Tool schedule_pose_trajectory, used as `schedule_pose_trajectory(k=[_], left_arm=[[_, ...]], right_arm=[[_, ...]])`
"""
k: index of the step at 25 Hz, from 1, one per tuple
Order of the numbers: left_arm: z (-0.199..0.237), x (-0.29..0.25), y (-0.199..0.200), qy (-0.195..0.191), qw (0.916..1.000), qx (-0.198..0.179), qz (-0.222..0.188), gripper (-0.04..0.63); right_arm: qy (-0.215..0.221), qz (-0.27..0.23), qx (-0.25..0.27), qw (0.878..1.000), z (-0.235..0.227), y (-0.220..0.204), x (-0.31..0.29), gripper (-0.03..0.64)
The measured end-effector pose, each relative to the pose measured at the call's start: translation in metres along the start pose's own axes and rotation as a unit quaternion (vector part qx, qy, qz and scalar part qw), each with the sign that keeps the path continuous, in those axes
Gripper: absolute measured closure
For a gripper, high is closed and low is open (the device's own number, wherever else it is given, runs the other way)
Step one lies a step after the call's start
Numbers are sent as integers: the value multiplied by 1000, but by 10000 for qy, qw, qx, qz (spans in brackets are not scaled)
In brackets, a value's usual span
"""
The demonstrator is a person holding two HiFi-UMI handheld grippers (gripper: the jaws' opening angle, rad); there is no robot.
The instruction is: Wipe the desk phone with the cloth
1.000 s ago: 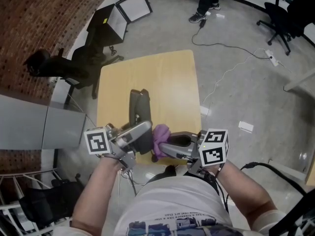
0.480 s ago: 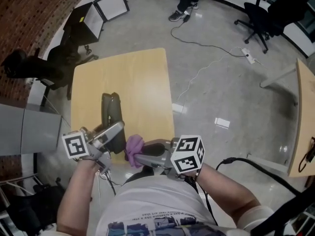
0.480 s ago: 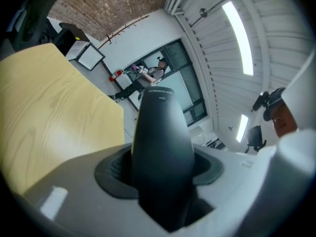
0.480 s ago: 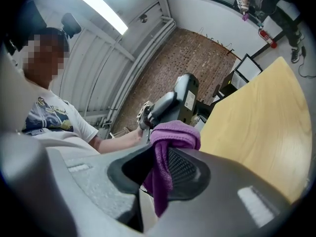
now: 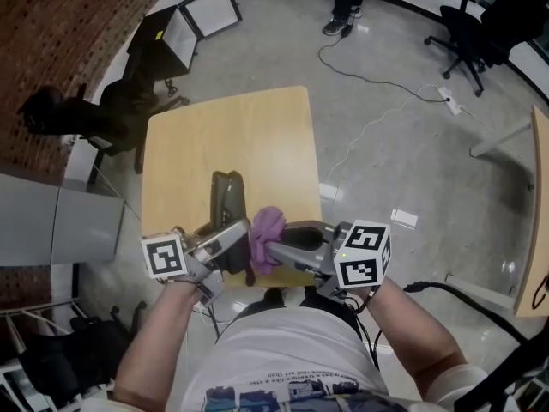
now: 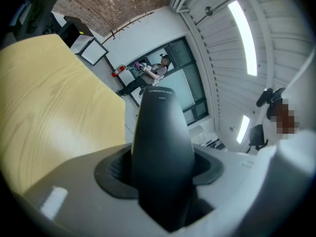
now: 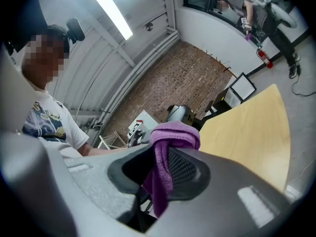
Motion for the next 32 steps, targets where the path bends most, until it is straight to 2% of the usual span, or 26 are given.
schedule_pose_trajectory(k=[4, 7, 10, 15, 19, 23, 27, 32], left_arm=[[6, -4, -4, 186, 9998, 38, -14, 308], [21, -3, -6, 716, 9971, -230, 96, 308], [36, -7, -9, 1302, 9909, -314, 147, 308], [71, -24, -20, 2175, 9754, -186, 305, 308], [101, -39, -25, 2707, 9622, 1, 287, 308], [125, -51, -22, 3257, 9448, 18, 351, 308], [146, -61, -18, 3665, 9296, 55, 381, 308], [158, -68, -19, 3984, 9160, 103, 464, 307]], right_arm=[[-285, -280, 48, 9992, -15, 15, 24, 525], [-628, -355, 84, 9974, -25, 17, 40, 525], [-960, -285, 112, 9949, -32, 12, 54, 525], [-1200, -220, -17, 9925, -38, 5, 70, 525], [-1254, -183, -76, 9919, -38, 2, 78, 525], [-1292, -94, -81, 9915, -38, -1, 84, 525], [-1339, -41, -114, 9909, -35, -3, 90, 525], [-1401, 47, -103, 9901, -29, -9, 96, 525]])
Point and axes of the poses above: the fingertips, and each gripper's own axes: x backward along the fingers, z to its left, y out of its top, the point moved 6 cm from there along x, backward along the fingers, and after that the axes turned 11 degrees about z, right-handed, at the moved point
